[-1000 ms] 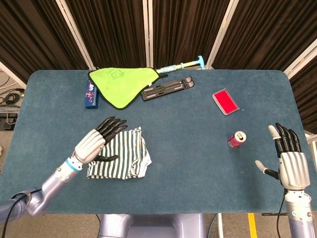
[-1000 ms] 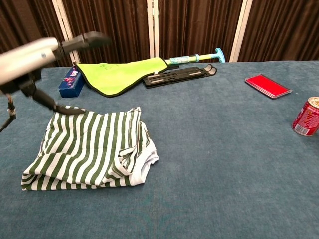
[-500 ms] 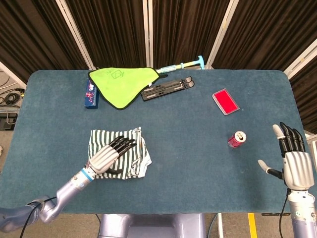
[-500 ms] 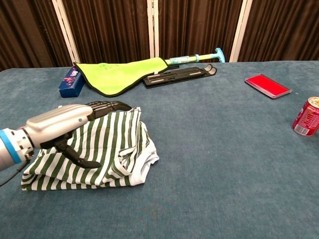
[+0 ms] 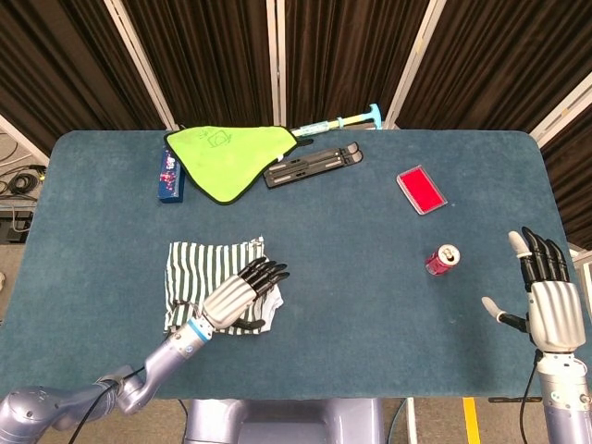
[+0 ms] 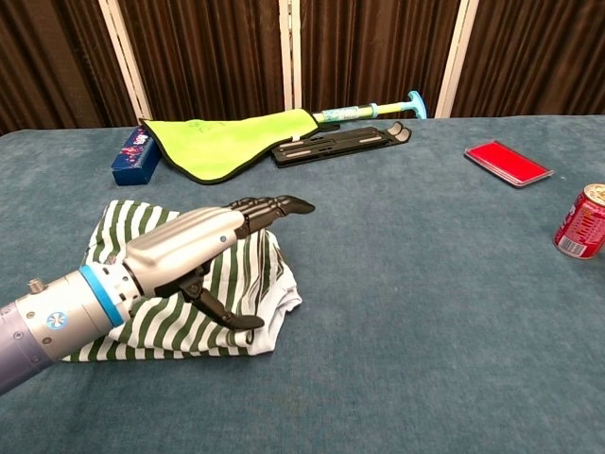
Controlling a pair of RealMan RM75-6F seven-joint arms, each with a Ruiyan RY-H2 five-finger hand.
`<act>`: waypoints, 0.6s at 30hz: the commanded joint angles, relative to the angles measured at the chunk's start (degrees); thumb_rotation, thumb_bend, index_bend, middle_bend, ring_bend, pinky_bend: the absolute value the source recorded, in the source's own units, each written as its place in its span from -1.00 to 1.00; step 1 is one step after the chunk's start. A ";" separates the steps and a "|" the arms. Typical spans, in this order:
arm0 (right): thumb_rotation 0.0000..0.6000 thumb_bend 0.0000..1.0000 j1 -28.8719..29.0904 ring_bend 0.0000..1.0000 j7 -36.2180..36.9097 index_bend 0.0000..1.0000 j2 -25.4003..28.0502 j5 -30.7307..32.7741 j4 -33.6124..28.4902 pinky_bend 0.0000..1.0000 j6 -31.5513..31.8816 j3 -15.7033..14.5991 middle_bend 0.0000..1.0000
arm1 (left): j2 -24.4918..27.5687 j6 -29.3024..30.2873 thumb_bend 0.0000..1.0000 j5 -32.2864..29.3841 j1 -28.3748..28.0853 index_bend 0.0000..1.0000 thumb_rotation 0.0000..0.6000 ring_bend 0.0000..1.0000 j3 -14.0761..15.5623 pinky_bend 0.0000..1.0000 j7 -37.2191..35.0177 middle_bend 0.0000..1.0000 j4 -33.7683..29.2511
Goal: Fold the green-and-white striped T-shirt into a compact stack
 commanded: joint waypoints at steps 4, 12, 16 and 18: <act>1.00 -1.00 -0.09 -1.00 0.01 -1.00 0.06 -0.11 -0.08 -1.00 0.25 0.03 -1.00 | -0.30 0.85 -0.62 -0.07 0.24 -1.00 1.00 -1.00 -0.34 -1.00 -0.35 -1.00 0.45; 1.00 -1.00 -0.18 -1.00 -0.02 -1.00 0.17 -0.47 -0.41 -1.00 0.45 -0.10 -1.00 | 7.87 6.96 -0.62 0.73 0.52 -1.00 1.00 -1.00 -2.91 -1.00 -0.02 -1.00 -6.32; 1.00 -1.00 -0.19 -1.00 -0.25 -1.00 0.15 -0.69 -0.57 -1.00 0.42 -0.27 -1.00 | 13.80 7.98 -0.62 -0.04 1.23 -1.00 1.00 -1.00 -3.84 -1.00 1.69 -1.00 -11.80; 1.00 -1.00 -0.20 -1.00 -0.38 -1.00 0.14 -0.82 -0.68 -1.00 0.51 -0.30 -1.00 | 17.48 7.95 -0.62 -1.01 2.07 -1.00 1.00 -1.00 -4.03 -1.00 3.29 -1.00 -14.50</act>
